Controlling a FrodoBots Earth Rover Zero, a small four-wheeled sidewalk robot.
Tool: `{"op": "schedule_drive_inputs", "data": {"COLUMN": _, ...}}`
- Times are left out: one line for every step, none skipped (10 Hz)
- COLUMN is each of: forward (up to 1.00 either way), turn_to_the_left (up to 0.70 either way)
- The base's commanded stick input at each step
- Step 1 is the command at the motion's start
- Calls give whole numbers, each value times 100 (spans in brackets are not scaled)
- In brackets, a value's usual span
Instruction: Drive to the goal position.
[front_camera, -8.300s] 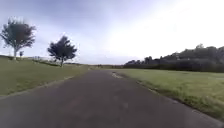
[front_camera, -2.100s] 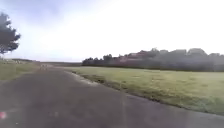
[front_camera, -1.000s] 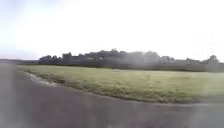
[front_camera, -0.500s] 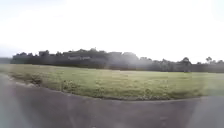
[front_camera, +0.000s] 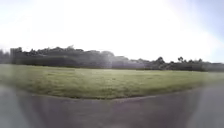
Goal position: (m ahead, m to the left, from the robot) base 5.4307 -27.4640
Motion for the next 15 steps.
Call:
{"op": "schedule_drive_inputs", "data": {"forward": 0, "turn_to_the_left": -45}}
{"op": "schedule_drive_inputs", "data": {"forward": 0, "turn_to_the_left": -45}}
{"op": "schedule_drive_inputs", "data": {"forward": 0, "turn_to_the_left": -45}}
{"op": "schedule_drive_inputs", "data": {"forward": 0, "turn_to_the_left": -45}}
{"op": "schedule_drive_inputs", "data": {"forward": 0, "turn_to_the_left": -45}}
{"op": "schedule_drive_inputs", "data": {"forward": 0, "turn_to_the_left": -45}}
{"op": "schedule_drive_inputs", "data": {"forward": 0, "turn_to_the_left": -45}}
{"op": "schedule_drive_inputs", "data": {"forward": 0, "turn_to_the_left": -45}}
{"op": "schedule_drive_inputs", "data": {"forward": 0, "turn_to_the_left": -45}}
{"op": "schedule_drive_inputs", "data": {"forward": 0, "turn_to_the_left": -45}}
{"op": "schedule_drive_inputs", "data": {"forward": 0, "turn_to_the_left": -45}}
{"op": "schedule_drive_inputs", "data": {"forward": 0, "turn_to_the_left": -45}}
{"op": "schedule_drive_inputs", "data": {"forward": 0, "turn_to_the_left": -45}}
{"op": "schedule_drive_inputs", "data": {"forward": 0, "turn_to_the_left": -45}}
{"op": "schedule_drive_inputs", "data": {"forward": 0, "turn_to_the_left": -45}}
